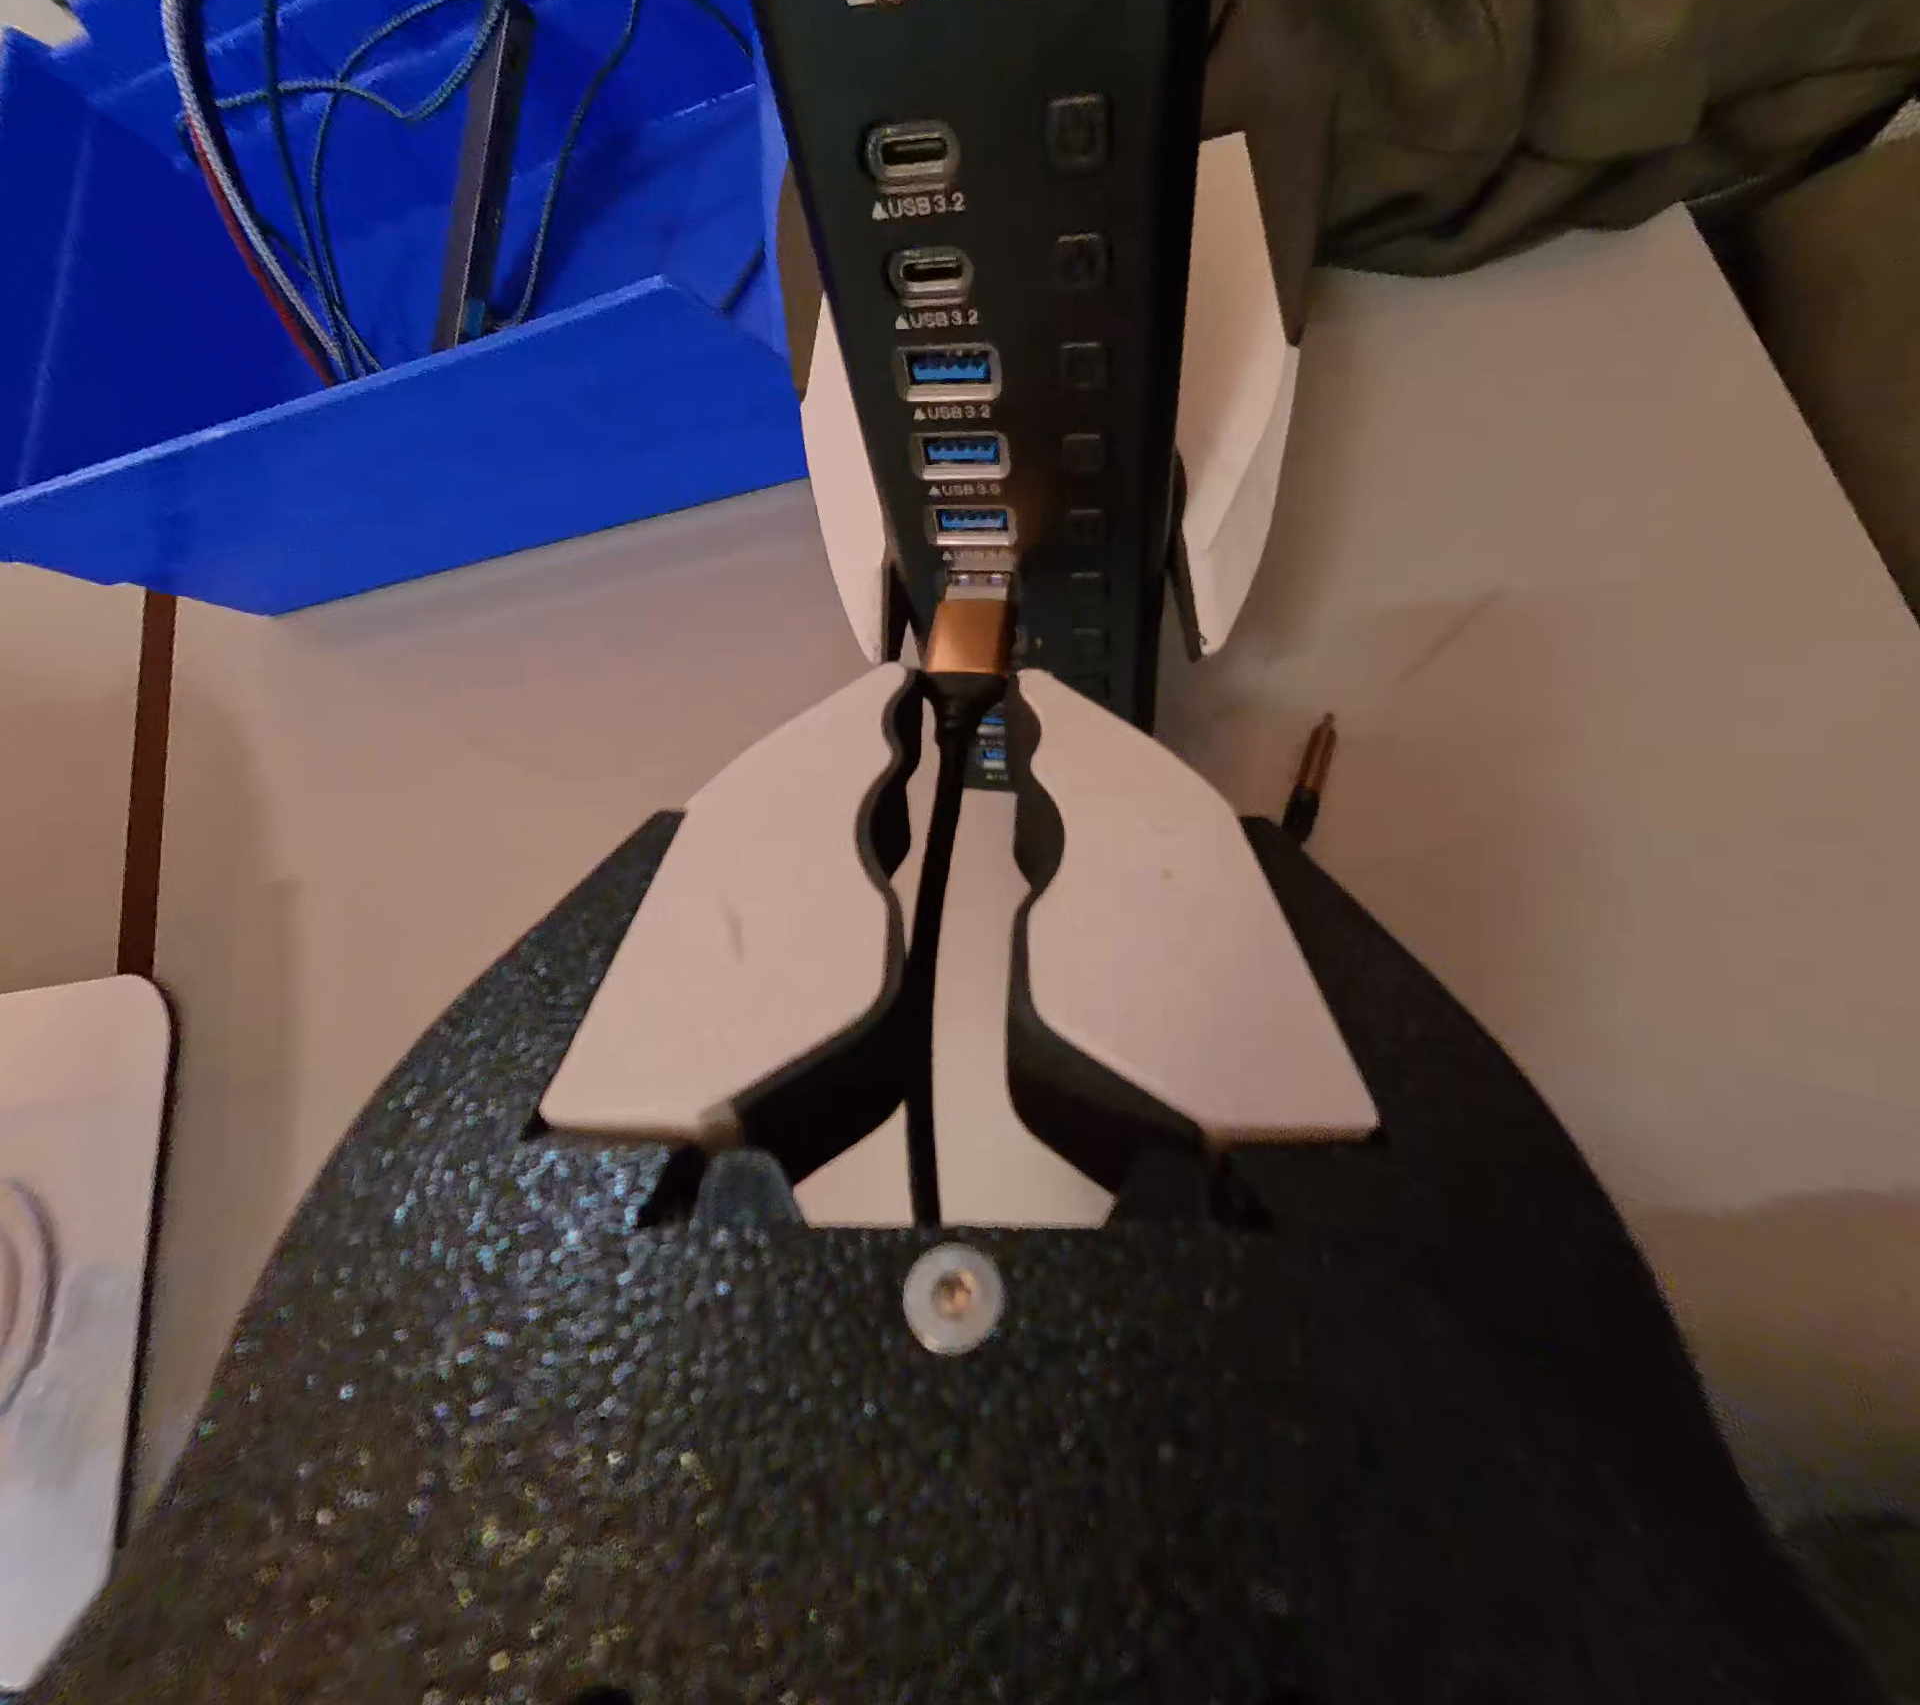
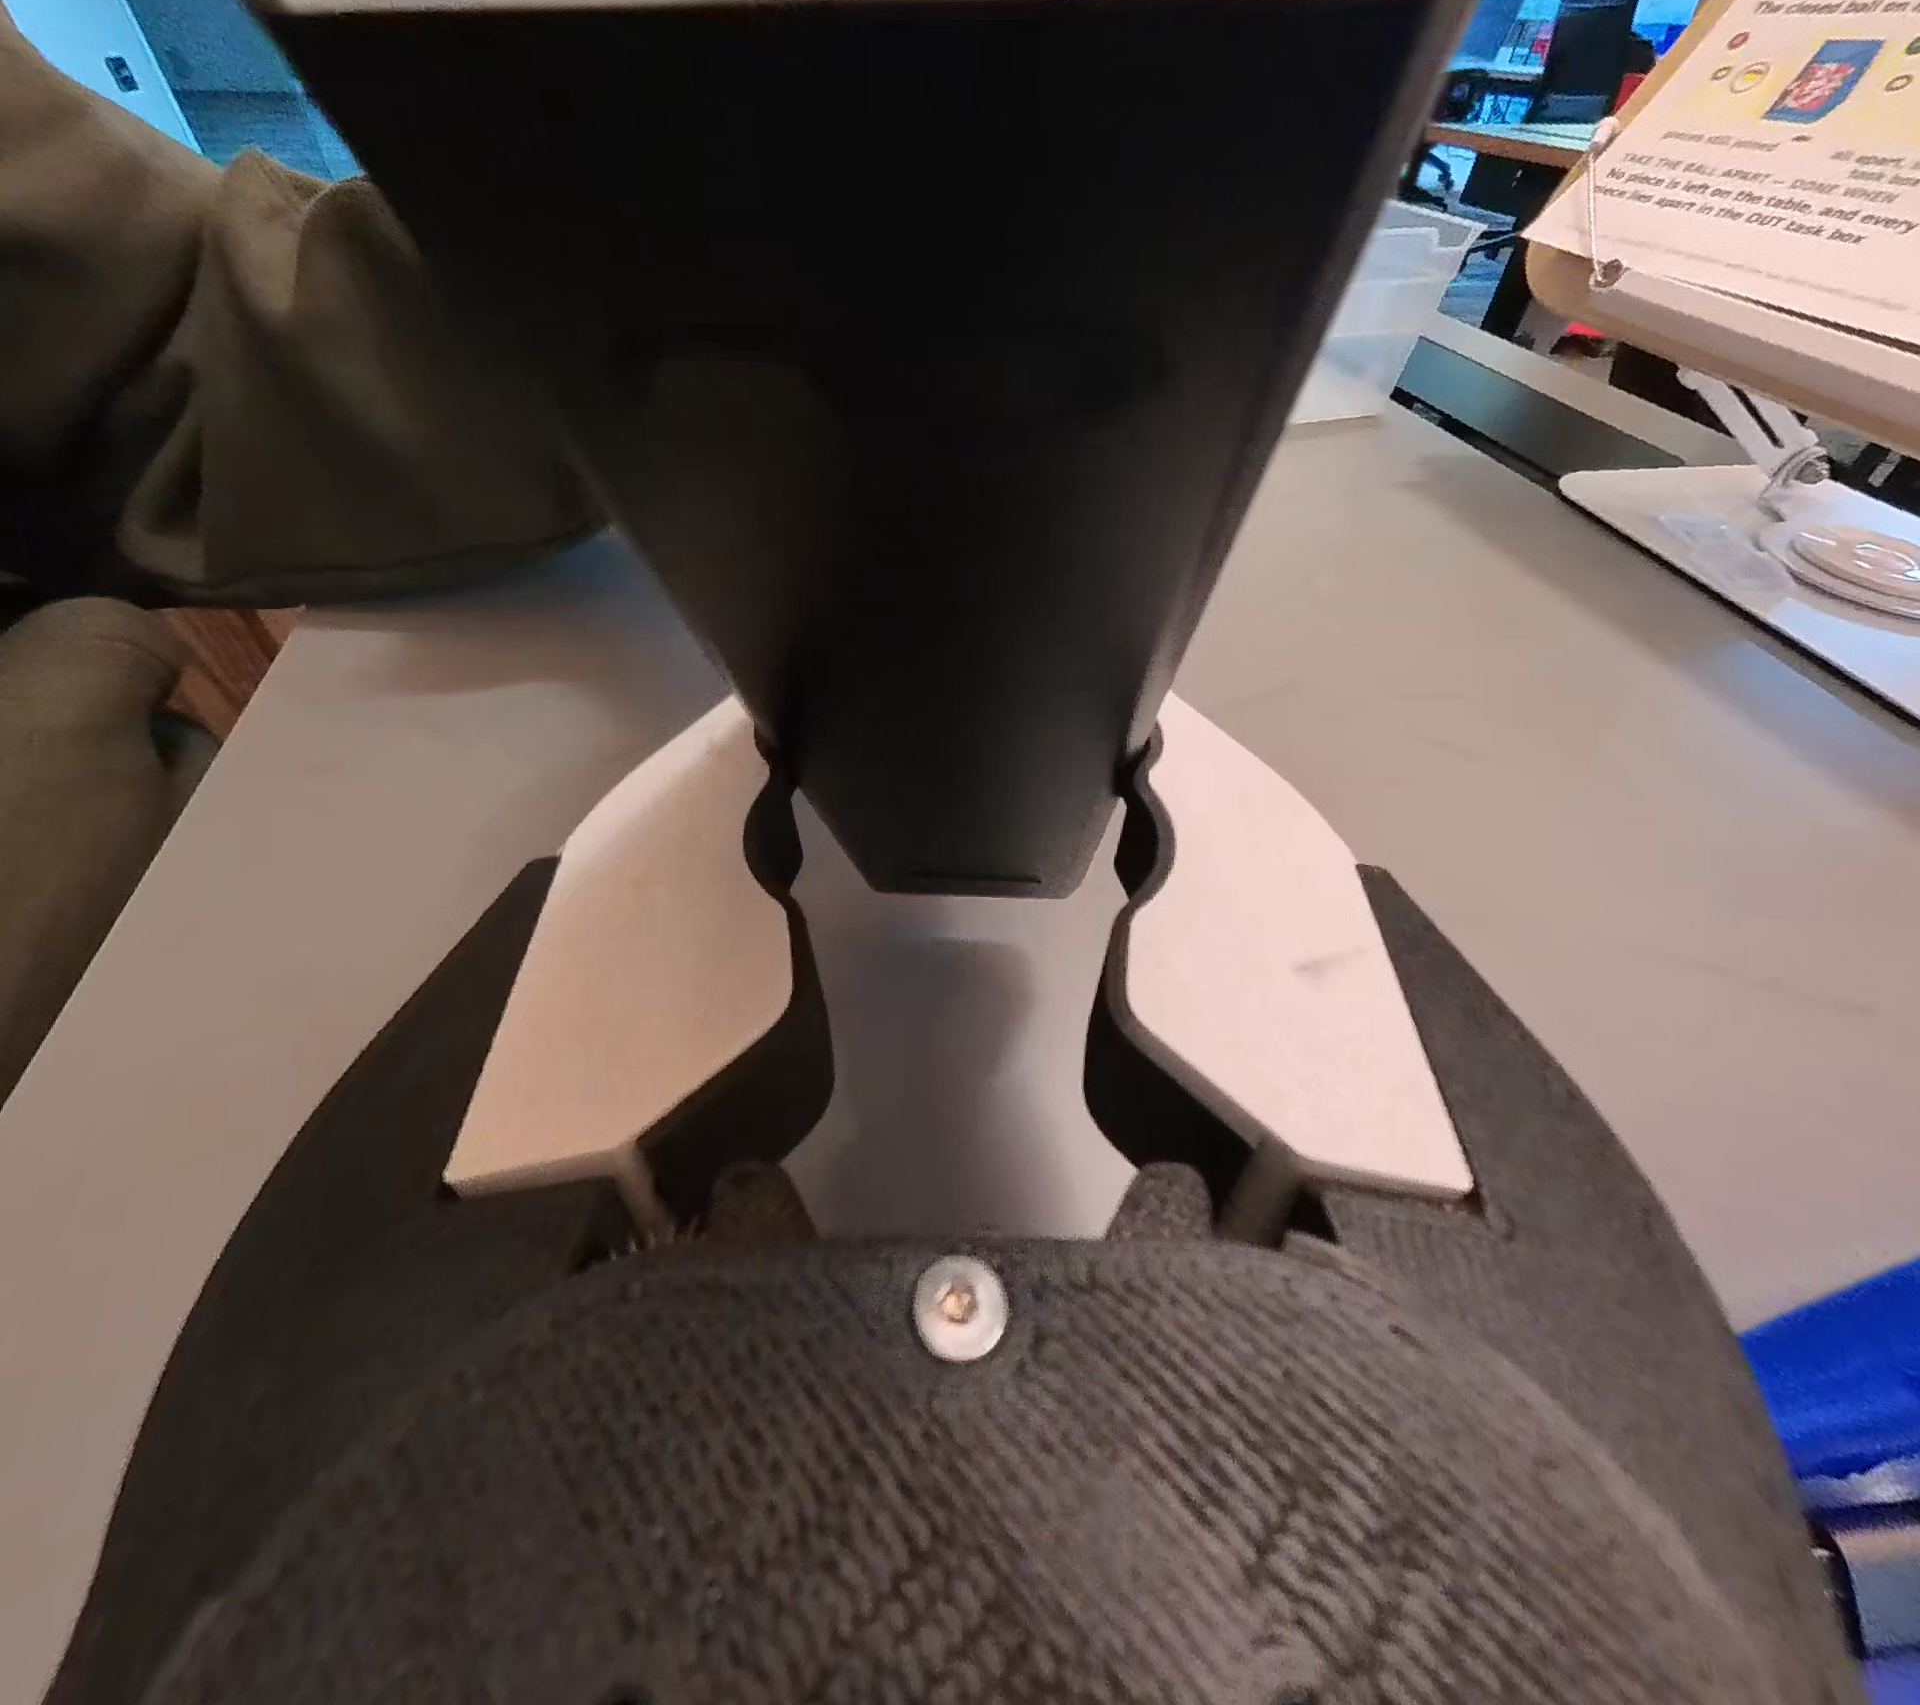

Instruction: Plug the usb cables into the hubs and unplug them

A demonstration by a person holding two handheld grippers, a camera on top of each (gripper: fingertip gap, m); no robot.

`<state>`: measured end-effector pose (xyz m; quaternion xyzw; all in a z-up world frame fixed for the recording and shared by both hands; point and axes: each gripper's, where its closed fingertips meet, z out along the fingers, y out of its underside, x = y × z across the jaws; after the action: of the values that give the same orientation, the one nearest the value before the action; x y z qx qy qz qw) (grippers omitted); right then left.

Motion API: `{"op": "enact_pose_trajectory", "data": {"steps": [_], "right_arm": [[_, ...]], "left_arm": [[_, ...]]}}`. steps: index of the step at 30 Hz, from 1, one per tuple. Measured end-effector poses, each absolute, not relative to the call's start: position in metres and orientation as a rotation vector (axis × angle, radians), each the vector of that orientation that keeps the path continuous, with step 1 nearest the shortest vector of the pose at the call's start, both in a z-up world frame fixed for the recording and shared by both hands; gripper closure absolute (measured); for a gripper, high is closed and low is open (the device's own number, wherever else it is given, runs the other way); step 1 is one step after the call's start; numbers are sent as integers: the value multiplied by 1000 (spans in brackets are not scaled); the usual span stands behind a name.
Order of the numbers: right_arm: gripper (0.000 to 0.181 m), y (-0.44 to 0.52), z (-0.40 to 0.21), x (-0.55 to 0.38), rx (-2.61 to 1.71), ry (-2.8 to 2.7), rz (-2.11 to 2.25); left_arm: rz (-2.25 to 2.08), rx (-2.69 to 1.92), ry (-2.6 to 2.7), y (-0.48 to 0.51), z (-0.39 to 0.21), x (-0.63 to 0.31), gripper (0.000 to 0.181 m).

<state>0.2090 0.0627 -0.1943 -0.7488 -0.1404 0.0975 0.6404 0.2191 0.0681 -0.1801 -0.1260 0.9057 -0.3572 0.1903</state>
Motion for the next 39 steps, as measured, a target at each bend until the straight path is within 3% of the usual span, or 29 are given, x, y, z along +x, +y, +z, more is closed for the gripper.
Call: {"op": "enact_pose_trajectory", "data": {"steps": [1, 15, 19, 22, 24, 29, 31, 39], "right_arm": [[121, 63, -194, 209, -1706, -318, 220], [121, 65, -199, 209, -1740, -320, 213], [121, 64, -195, 211, -1716, -305, 219], [121, 64, -194, 213, -1708, -290, 227], [121, 64, -193, 213, -1704, -291, 230], [121, 64, -195, 209, -1714, -318, 220], [121, 63, -193, 210, -1694, -308, 234], [120, 62, -174, 218, -1561, -211, 262]], "left_arm": [[-1011, -348, 2538, 68, -180, 219, 167], [-943, -427, 2565, 64, -188, 223, 167], [-1082, -446, 2535, 61, -177, 221, 155], [-1201, -483, 2364, 58, -139, 224, 117], [-1337, -453, 2223, 39, -112, 222, 107], [-1289, -533, 2198, 4, -130, 236, 110], [-1371, -523, 2199, -4, -131, 235, 123], [-1576, -478, 2114, 11, -112, 233, 124]]}}
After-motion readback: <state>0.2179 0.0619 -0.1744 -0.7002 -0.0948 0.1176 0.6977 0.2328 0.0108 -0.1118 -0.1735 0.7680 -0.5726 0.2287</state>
